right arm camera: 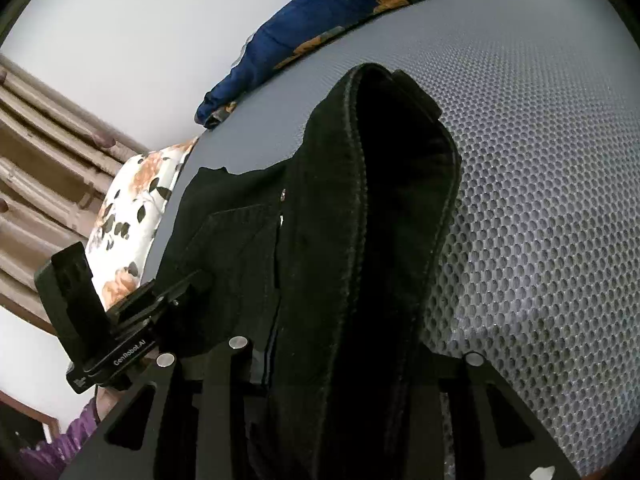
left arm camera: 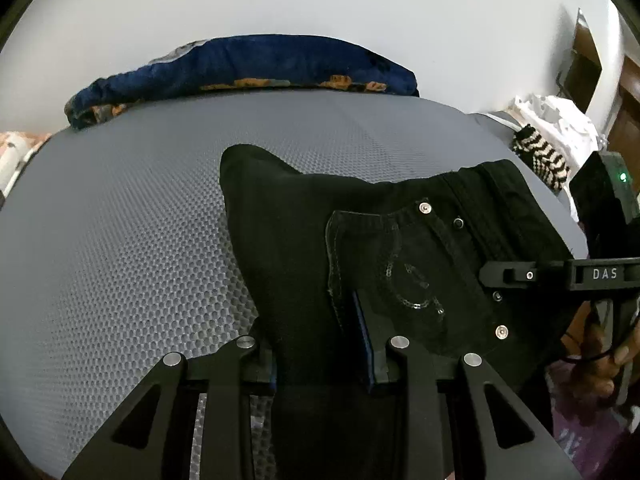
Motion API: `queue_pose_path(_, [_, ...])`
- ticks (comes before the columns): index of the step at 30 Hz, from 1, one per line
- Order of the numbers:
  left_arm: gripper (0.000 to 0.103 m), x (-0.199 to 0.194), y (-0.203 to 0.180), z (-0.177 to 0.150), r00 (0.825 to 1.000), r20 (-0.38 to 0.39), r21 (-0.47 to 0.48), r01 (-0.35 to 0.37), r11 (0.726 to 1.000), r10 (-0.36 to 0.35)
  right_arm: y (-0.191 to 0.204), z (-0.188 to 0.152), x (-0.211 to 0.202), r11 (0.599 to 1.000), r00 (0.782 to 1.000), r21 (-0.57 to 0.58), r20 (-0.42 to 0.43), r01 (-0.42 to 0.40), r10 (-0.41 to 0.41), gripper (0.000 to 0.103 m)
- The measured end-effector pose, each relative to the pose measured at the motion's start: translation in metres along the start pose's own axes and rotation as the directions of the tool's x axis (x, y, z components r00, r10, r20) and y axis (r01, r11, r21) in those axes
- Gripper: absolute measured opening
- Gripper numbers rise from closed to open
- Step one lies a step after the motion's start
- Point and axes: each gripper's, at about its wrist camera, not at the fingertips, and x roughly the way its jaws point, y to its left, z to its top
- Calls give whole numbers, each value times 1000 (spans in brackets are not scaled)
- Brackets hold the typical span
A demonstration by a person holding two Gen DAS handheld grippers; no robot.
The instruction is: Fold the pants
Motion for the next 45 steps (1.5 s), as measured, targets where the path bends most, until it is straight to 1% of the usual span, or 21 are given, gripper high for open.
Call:
queue_pose_path(20, [30,-10,-4,5,998,37,31,-46,998,45,12,-6,-2,999,999,-34,38,-12,13,30])
queue_pose_path(26, [30,-13,-7,4,998,46,27,-54,998,53,15,-6,-2,999,999,-33,42,-16,18,30])
queue_pose_path(35, [30,-13,-2,7,996,54,21,-67,998,66,20,-3,-2,999,998,-27,45,-47,48,30])
queue_pose_path(45, [30,-13,-1,7,997,49,6,-62,998,62,18,-2,-1,998,998,-13,39,-58,58,30])
